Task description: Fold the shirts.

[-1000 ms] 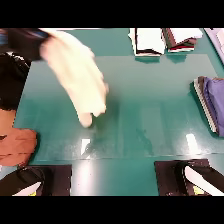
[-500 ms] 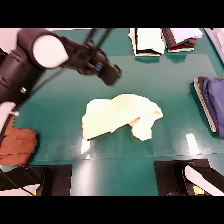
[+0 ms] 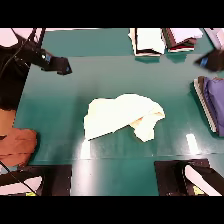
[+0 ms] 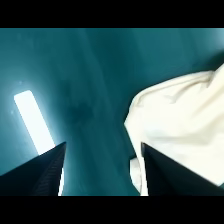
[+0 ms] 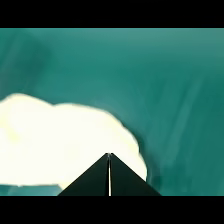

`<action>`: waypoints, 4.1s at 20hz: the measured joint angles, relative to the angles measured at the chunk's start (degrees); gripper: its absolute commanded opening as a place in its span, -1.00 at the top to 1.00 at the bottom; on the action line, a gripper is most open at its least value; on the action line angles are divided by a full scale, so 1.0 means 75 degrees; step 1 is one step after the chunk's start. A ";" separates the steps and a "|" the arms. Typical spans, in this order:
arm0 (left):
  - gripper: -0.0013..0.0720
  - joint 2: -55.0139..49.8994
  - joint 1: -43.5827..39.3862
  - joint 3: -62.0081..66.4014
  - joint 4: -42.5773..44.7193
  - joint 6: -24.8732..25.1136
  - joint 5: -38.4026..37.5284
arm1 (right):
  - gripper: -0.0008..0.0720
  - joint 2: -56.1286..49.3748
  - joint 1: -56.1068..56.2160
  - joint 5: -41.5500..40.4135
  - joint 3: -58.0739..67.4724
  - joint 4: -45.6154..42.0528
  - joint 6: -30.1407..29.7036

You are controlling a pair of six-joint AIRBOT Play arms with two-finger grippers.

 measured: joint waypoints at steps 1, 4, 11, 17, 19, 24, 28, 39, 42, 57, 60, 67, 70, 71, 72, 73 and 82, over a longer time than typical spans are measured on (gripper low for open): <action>-0.56 0.0000 0.0090 -0.0239 -0.0108 -0.0003 0.0017 | 0.57 0.0044 -0.0143 0.0006 -0.0734 -0.0064 0.0003; -0.56 0.0000 0.0251 -0.0866 -0.0303 -0.0015 0.0227 | -0.37 0.0017 -0.0542 -0.0198 -0.2672 -0.0149 0.0000; -0.56 0.0000 0.0341 -0.1550 -0.0583 -0.0020 0.0516 | 0.17 -0.1177 -0.0283 -0.1303 -0.4593 0.0632 -0.0192; -0.56 -0.0055 0.0356 -0.2069 -0.0801 0.0047 0.0819 | 0.93 -0.1676 0.0469 -0.2326 -0.4788 0.0883 -0.0323; -0.56 -0.0213 0.0318 -0.2471 -0.1113 0.0137 0.1093 | 0.93 -0.1510 0.0557 -0.2503 -0.4797 0.0912 -0.0341; -0.56 -0.1099 -0.0236 -0.3171 -0.1880 0.0446 0.1888 | 0.93 -0.1102 0.0632 -0.2710 -0.4806 0.0930 -0.0364; -0.56 -0.1612 -0.0635 -0.3311 -0.2081 0.0501 0.2401 | 0.93 -0.0959 0.0644 -0.2704 -0.4806 0.0941 -0.0364; 0.90 -0.0420 -0.0277 -0.1821 -0.1988 0.0493 0.2541 | 0.93 -0.0589 0.0653 -0.2139 -0.2853 0.0915 -0.0376; 0.90 0.0921 0.0102 -0.0644 -0.1632 0.0493 0.2521 | 0.93 -0.0119 0.0653 -0.1865 -0.1367 0.0705 -0.0382; 0.90 0.3255 0.0347 0.2148 -0.0583 0.0350 0.1818 | 0.93 0.0166 0.0868 0.0708 0.3290 -0.0845 0.0478; 0.90 0.2116 0.0350 0.2189 -0.0449 0.0309 0.0772 | 0.93 -0.0376 0.1419 0.1008 0.2646 -0.0924 0.0673; 0.91 -0.0828 0.0350 0.2206 -0.0393 0.0289 -0.0761 | -0.40 -0.1314 0.3051 0.0087 -0.0562 -0.0895 0.0807; 0.90 -0.1271 0.0341 0.2209 -0.0294 0.0289 -0.0854 | -0.42 -0.1399 0.3319 -0.0364 -0.1309 -0.0889 0.0807; 0.90 -0.1326 0.0350 0.2218 -0.0210 0.0289 -0.0848 | -0.42 -0.1373 0.3322 -0.0420 -0.1434 -0.0889 0.0804; 0.90 -0.1373 0.0353 0.2215 -0.0119 0.0289 -0.0848 | -0.42 -0.1297 0.3261 -0.0463 -0.1521 -0.0871 0.0787; 0.90 -0.1399 0.0353 0.2212 -0.0038 0.0286 -0.0854 | -0.42 -0.1204 0.3110 -0.0530 -0.1591 -0.0877 0.0749; 0.90 -0.1466 0.0353 0.2215 0.0134 0.0289 -0.0851 | -0.42 -0.2122 0.0105 -0.0994 -0.1772 -0.1180 0.0545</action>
